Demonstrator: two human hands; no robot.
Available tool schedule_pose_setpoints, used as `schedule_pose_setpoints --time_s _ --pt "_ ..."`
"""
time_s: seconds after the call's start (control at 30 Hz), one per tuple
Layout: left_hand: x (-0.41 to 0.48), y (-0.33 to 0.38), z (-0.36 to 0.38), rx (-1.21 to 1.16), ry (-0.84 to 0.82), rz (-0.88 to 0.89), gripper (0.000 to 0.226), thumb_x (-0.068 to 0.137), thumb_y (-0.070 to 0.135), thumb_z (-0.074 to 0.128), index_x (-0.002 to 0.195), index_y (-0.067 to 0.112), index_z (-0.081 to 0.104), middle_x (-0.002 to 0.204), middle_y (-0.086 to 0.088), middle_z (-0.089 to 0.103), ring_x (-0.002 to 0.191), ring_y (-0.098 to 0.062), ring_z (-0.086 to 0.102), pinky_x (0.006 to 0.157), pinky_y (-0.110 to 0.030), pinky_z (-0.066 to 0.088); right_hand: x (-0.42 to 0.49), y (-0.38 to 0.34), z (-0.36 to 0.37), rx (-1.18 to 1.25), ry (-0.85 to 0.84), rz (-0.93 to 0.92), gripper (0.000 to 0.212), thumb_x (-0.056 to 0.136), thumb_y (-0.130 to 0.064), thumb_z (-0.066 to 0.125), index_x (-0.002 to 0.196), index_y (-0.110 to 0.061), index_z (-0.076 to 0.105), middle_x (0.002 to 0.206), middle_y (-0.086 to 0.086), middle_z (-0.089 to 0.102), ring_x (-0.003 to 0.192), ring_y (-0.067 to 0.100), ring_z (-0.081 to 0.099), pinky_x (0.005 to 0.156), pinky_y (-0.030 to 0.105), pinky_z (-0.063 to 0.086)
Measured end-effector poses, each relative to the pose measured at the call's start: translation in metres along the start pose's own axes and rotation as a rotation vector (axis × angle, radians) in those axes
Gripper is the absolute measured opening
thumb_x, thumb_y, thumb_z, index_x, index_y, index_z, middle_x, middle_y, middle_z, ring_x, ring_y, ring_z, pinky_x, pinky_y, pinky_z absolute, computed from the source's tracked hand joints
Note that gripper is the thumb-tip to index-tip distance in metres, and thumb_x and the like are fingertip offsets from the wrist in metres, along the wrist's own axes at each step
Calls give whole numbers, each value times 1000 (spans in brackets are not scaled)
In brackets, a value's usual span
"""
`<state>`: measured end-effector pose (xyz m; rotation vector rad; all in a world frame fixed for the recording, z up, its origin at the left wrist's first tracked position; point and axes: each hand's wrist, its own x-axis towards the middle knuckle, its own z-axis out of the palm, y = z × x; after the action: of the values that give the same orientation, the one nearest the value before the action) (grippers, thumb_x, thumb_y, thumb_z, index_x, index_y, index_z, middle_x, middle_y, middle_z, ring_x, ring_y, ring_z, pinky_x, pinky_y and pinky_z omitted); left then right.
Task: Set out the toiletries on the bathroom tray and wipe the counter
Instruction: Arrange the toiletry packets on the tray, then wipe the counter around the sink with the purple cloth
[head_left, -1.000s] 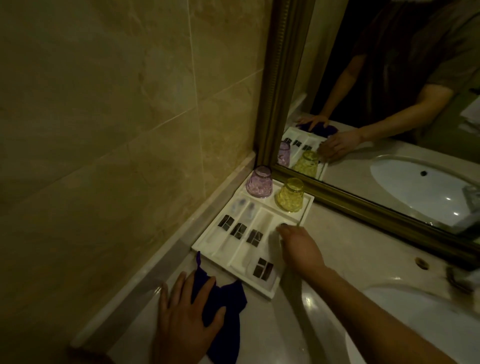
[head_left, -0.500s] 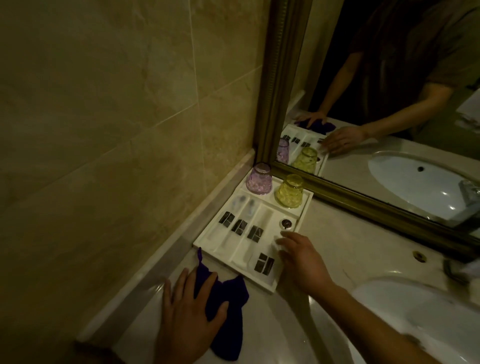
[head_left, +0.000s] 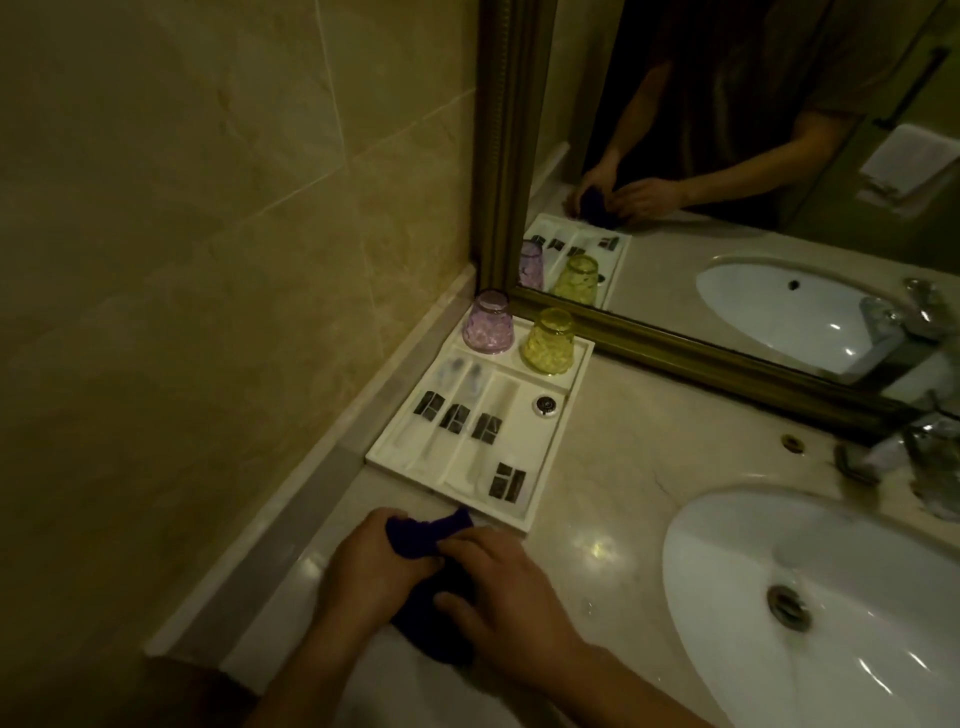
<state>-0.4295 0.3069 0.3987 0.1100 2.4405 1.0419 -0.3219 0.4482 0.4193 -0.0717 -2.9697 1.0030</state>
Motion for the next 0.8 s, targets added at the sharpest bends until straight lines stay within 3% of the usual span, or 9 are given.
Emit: schedule_pose_setpoints --time_s 0.1,0.2,0.3,0.4,0.43,0.57,0.67,0.73,0.8 --pt "-12 5 -3 -358 -13 -12 34 63 32 86 89 34 65 83 4 73 74 -14 71 58 -26 54 -3 -12 13 68 -50 29 83 78 -68 56 149 -39 22 150 -15 28 134 7 29 110 23 29" --pt "-31 15 -1 -722 -78 -42 34 72 8 81 93 32 70 91 -2 75 80 -22 74 61 -34 59 -9 -19 17 121 5 17 90 76 -69 57 149 -47 10 155 -13 17 137 8 28 111 25 32" --pt "-49 19 5 -798 -169 -9 45 76 3 75 105 37 68 96 2 75 88 -23 73 65 -40 59 -24 -19 10 96 115 -26 69 85 -52 50 148 -45 22 149 -6 29 127 12 45 102 16 40" --pt "-64 14 8 -880 -222 11 51 75 10 75 118 35 64 108 -1 73 99 -24 70 81 -44 57 -53 -10 -8 172 187 25 52 90 -32 56 140 -37 43 136 -10 45 117 5 51 98 21 47" --pt "-68 9 10 -791 -175 48 47 80 14 73 118 39 63 110 0 71 101 -22 69 85 -42 55 -66 -5 -16 186 218 54 48 90 -28 58 136 -36 48 132 -12 48 114 1 52 96 22 47" --pt "-77 -20 22 55 92 364 40 92 43 59 130 50 49 127 10 51 115 -13 53 96 -39 47 -132 22 -51 238 397 198 32 87 -20 58 117 -32 61 115 -16 58 106 1 56 88 22 48" --pt "-86 -42 45 380 47 495 56 92 61 31 144 42 38 149 3 37 139 -18 29 118 -46 20 -194 43 -75 210 514 307 23 91 -20 56 110 -32 61 110 -18 59 101 4 58 82 16 46" --pt "-90 -51 59 533 50 477 64 90 67 14 149 45 25 159 -2 22 148 -20 8 120 -46 -2 -237 54 -84 162 550 373 21 96 -20 54 112 -34 59 114 -20 57 104 1 57 82 9 43" --pt "-93 -57 67 646 79 475 70 89 69 4 152 42 18 162 -8 15 149 -24 1 119 -49 -8 -278 60 -89 121 577 452 27 90 -25 50 112 -38 58 119 -26 53 109 -3 53 86 5 40"
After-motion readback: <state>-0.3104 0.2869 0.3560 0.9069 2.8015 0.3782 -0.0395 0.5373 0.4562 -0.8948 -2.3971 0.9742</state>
